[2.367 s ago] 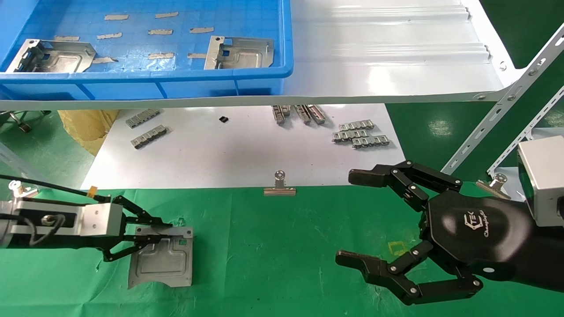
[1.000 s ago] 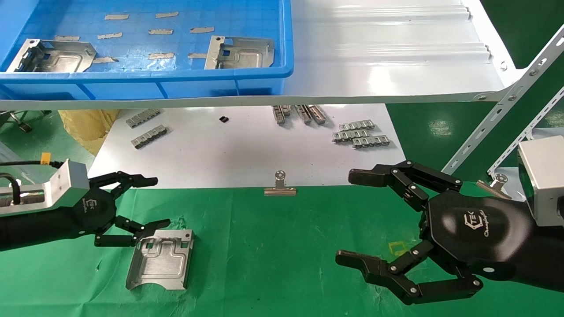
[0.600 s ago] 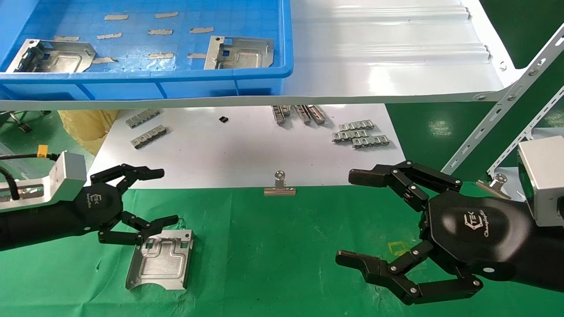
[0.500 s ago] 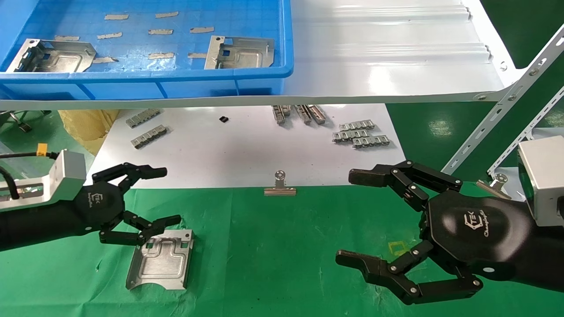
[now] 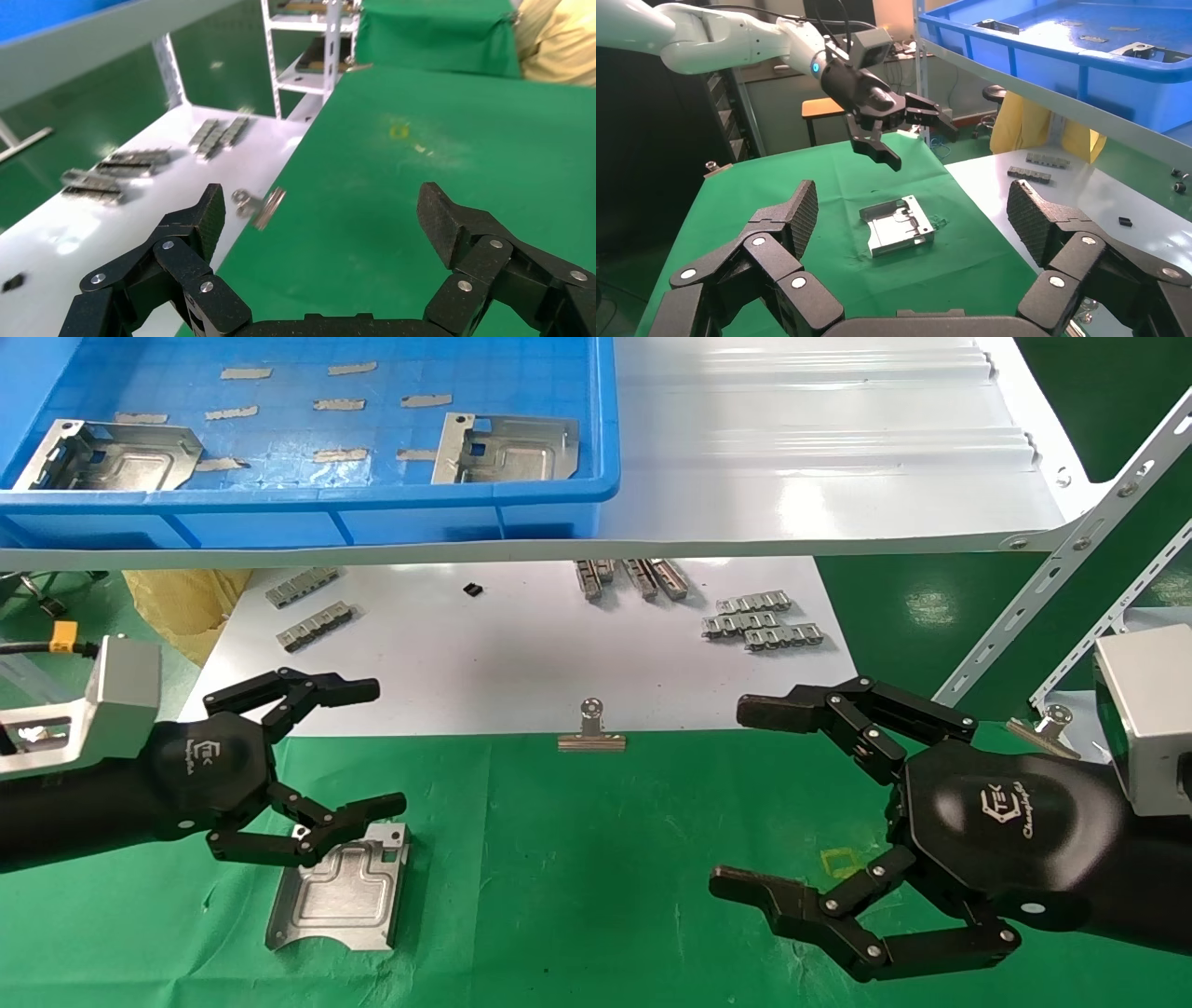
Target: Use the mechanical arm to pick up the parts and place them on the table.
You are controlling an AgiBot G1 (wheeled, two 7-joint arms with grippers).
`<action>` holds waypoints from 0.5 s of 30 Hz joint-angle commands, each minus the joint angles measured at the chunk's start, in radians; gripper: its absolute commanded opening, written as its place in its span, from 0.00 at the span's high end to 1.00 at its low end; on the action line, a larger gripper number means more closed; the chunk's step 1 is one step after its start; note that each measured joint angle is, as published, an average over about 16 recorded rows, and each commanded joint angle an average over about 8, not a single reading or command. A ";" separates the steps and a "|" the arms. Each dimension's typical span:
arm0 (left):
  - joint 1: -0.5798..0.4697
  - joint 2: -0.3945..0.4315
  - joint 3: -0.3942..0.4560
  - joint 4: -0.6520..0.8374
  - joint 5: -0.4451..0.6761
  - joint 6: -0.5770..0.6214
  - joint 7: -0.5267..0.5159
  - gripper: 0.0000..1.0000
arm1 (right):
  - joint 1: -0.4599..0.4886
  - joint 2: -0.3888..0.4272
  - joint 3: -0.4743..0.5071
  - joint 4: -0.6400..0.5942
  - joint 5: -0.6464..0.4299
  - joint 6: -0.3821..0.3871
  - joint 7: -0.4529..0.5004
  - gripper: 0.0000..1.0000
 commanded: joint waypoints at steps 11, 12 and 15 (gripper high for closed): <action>0.104 -0.044 -0.093 -0.247 -0.054 -0.022 -0.151 0.00 | 0.000 0.000 0.000 0.000 0.000 0.000 0.000 0.00; 0.113 -0.048 -0.100 -0.268 -0.059 -0.024 -0.164 0.00 | 0.000 0.000 0.000 0.000 0.000 0.000 0.000 0.00; 0.139 -0.059 -0.124 -0.330 -0.072 -0.029 -0.202 0.00 | 0.000 0.000 0.000 0.000 0.000 0.000 0.000 0.00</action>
